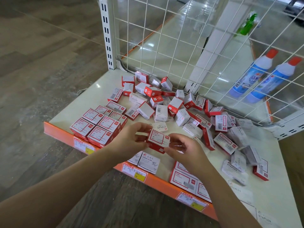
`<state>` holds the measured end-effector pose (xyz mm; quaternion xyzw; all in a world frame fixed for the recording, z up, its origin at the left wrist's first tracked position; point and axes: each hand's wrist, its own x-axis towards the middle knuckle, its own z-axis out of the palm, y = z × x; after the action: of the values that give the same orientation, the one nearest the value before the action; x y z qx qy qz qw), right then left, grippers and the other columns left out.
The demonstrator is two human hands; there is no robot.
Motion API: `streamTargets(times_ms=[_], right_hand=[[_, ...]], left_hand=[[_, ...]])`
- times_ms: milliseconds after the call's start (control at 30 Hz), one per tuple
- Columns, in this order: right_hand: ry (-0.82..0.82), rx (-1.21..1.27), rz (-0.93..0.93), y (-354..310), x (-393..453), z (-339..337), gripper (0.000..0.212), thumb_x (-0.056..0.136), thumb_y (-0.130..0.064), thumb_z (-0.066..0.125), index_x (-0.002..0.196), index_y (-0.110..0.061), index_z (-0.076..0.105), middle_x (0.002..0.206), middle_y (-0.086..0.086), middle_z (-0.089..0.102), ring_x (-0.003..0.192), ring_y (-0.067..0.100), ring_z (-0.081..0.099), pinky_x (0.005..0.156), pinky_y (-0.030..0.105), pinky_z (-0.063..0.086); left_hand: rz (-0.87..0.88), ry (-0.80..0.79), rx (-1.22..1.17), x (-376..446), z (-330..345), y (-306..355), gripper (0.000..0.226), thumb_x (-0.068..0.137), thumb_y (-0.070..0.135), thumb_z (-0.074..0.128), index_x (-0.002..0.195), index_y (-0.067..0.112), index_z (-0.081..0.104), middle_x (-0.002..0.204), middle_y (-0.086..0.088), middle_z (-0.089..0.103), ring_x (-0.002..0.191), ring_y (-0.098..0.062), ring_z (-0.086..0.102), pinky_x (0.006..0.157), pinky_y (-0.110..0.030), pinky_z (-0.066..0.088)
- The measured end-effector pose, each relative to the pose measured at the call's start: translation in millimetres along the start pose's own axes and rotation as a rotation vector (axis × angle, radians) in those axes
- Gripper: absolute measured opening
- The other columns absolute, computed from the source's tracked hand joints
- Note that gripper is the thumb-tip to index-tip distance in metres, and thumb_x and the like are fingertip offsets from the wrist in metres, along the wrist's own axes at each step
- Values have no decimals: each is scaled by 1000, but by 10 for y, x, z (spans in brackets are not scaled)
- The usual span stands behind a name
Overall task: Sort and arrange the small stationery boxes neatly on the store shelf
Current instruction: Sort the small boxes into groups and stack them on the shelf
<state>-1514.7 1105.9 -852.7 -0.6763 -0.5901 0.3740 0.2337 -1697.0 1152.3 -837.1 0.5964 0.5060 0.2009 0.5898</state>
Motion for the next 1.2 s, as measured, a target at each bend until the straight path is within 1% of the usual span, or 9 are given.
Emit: streamTargets(times_ms=[100,167,267,433,567,767,1033,1133,1200], right_hand=[[106,0,-8,-31,-9,-16,36,83,-30,65,116,-33,50,105,-22,54,89,-12,51,73,6,43],[142,-16,-15,-47,-8,-16,40,83,-31,65,119,-32,49,106,-23,49,86,-15,47,69,2,38],[142,-21,-22,-58,-22,4,47,82,-31,67,126,-29,49,113,-20,51,88,-12,48,71,2,40],[89,-5,22,-91,-10,37,45,80,-25,70,118,-32,47,125,-11,55,106,4,52,92,24,47],[92,-12,38,-115,-7,65,45,79,-19,72,112,-34,45,126,-11,53,114,9,51,99,34,47],[111,-72,-8,-111,-15,97,44,80,-24,71,108,-39,41,112,-19,49,102,-1,45,80,7,37],[116,-55,-16,-145,-38,104,40,80,-28,70,108,-37,43,105,-21,49,96,-2,48,73,3,35],[135,-5,-3,-178,-25,122,40,80,-27,70,106,-38,42,102,-22,48,93,-2,50,75,6,39],[145,10,1,-198,7,149,39,79,-27,70,104,-38,42,100,-22,49,90,-4,51,75,6,40]], left_hand=[[-26,21,32,7,8,6,48,85,5,62,129,17,46,116,5,57,91,-6,59,61,-13,52],[-46,9,38,9,20,5,49,85,12,64,131,17,46,118,3,61,93,-8,59,69,-18,51],[-47,14,57,6,44,5,37,88,19,60,124,17,55,100,11,66,89,-4,61,72,-14,48],[-72,63,47,21,48,-28,31,89,13,59,119,20,55,98,9,66,84,-1,60,56,-11,48],[-66,92,86,22,79,-48,33,88,9,60,117,21,53,102,6,64,92,-9,60,63,-12,47],[-56,112,111,45,88,-69,34,89,6,57,120,20,52,99,10,60,85,-2,56,59,-10,45],[-23,126,140,78,65,-104,36,90,7,55,124,19,53,100,10,60,84,-1,55,50,-7,44],[9,151,180,84,32,-105,36,91,13,55,126,20,51,104,11,59,88,-1,55,57,-6,45],[34,230,246,77,-39,-102,35,92,14,55,126,20,51,106,9,55,98,-6,54,76,-14,48]])
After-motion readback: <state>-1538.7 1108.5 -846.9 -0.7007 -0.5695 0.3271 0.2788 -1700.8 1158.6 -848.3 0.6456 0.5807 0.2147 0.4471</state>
